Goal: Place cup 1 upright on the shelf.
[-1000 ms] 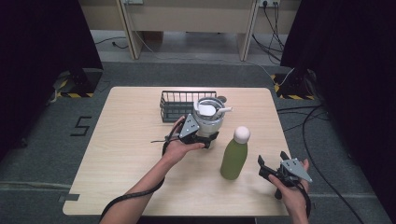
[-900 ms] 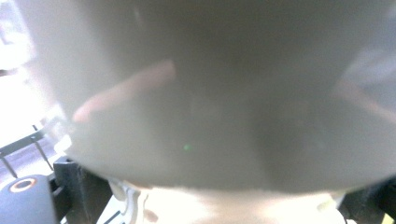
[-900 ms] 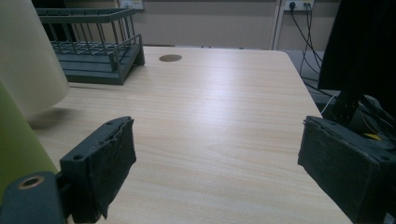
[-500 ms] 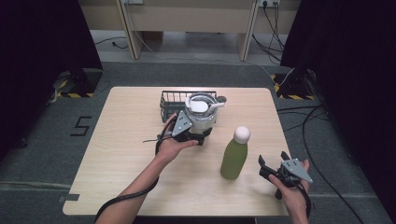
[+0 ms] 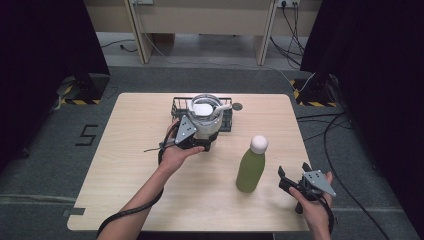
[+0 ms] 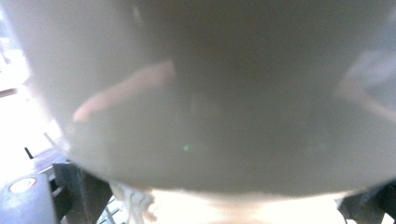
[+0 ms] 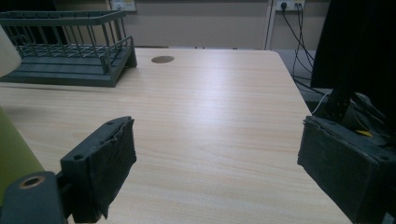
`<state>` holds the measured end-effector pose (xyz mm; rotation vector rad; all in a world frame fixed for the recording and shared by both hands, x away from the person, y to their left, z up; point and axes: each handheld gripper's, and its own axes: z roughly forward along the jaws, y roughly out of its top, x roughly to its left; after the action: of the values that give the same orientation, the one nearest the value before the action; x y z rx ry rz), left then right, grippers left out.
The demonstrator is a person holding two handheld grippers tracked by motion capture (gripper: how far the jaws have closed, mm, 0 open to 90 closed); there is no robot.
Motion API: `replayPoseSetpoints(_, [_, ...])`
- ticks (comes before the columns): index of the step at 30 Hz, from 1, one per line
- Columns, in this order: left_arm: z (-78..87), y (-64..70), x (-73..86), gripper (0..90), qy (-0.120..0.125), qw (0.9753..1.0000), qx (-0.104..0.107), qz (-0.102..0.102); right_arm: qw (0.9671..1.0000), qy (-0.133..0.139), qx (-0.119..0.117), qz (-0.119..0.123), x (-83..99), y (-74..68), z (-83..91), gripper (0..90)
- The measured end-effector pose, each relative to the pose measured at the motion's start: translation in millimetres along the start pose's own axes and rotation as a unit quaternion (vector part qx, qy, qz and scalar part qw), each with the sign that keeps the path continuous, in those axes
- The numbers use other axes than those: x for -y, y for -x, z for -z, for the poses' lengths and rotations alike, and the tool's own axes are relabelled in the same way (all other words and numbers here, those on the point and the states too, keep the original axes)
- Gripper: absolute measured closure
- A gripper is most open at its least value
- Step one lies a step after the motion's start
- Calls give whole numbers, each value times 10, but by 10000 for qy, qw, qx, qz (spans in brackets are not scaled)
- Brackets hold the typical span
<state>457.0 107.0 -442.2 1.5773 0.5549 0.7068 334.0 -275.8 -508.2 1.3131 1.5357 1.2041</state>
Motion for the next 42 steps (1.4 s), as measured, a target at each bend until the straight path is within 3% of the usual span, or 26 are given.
replayPoseSetpoints(12, [65, -73, -45, 91, -28, 9997, -205, -95, 10000, -20, 15, -37, 4, -2, -6, 118])
replayPoseSetpoints(17, [90, -107, -59, 91, 35, 9997, -254, 3, 10000, -28, 10, -38, 10, -2, -7, 119])
replayPoseSetpoints(20, [110, -126, -69, 91, 17, 9996, -294, -37, 10000, -22, 16, -36, 12, -1, -11, 119])
replayPoseSetpoints(21, [130, -152, -78, 91, -64, 9993, -326, -187, 10000, -22, 17, -37, 12, -3, -12, 119])
replayPoseSetpoints(42, [192, -329, -160, 91, 96, 9964, -841, 26, 10000, -19, 22, -43, 8, -10, -19, 120])
